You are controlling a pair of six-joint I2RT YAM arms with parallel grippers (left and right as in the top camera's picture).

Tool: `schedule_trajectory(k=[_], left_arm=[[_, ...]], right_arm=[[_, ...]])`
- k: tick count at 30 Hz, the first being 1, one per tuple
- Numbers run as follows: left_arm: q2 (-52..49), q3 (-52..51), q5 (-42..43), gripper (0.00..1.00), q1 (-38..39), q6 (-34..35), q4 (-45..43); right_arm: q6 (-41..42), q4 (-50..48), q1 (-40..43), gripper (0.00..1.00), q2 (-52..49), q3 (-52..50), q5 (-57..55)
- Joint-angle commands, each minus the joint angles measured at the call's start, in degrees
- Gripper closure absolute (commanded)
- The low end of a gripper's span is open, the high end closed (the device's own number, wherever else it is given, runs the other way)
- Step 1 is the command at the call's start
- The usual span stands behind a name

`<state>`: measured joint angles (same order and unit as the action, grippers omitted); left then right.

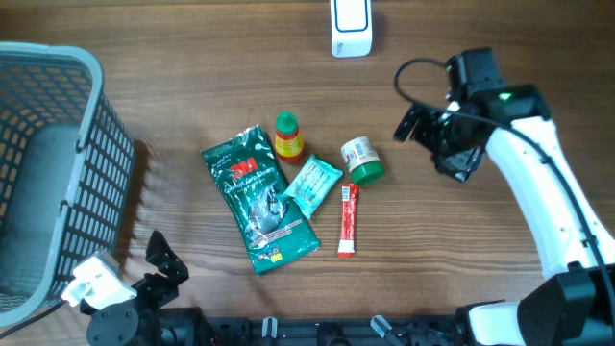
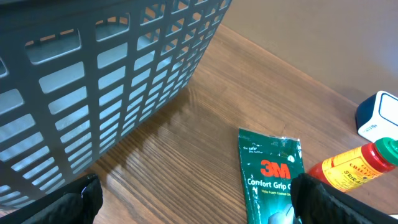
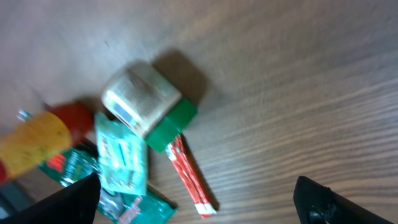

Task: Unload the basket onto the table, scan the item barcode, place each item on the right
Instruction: 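Reach the right gripper to the mint-green Zappy wipes pack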

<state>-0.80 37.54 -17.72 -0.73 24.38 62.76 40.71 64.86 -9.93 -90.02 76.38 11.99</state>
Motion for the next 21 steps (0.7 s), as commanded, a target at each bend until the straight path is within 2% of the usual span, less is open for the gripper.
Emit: schedule_trajectory(k=[1,9,13,16,18,20,21], left_arm=[[0.44,-0.11,0.28,0.0,0.37,0.52,-0.26],[0.44,-0.11,0.28,0.0,0.37,0.52,-0.26],[0.44,-0.09,0.28,0.0,0.37,0.52,-0.26],[0.44,-0.09,0.28,0.0,0.37,0.52,-0.26],[0.44,-0.11,0.28,0.0,0.37,0.52,-0.26],[0.44,-0.11,0.28,0.0,0.37,0.52,-0.26],[0.44,-0.11,0.28,0.0,0.37,0.52,-0.26]], right_arm=[[-0.07,-0.55,-1.92,0.0,-0.52,-2.03,0.83],[0.0,-4.17,-7.04,0.0,-0.52,-5.66,2.45],[-0.28,-10.34,-11.13,0.01,-0.52,-7.89,2.38],[-0.26,-17.68,-15.56,0.1,-0.55,-10.93,0.52],[0.24,-20.57,-17.84,0.13,-0.55,-12.48,0.81],[3.3,-22.4,-19.56,0.14,-0.55,-13.49,0.96],[6.75,-23.32,-20.59,0.18,-0.55,-13.99,0.98]])
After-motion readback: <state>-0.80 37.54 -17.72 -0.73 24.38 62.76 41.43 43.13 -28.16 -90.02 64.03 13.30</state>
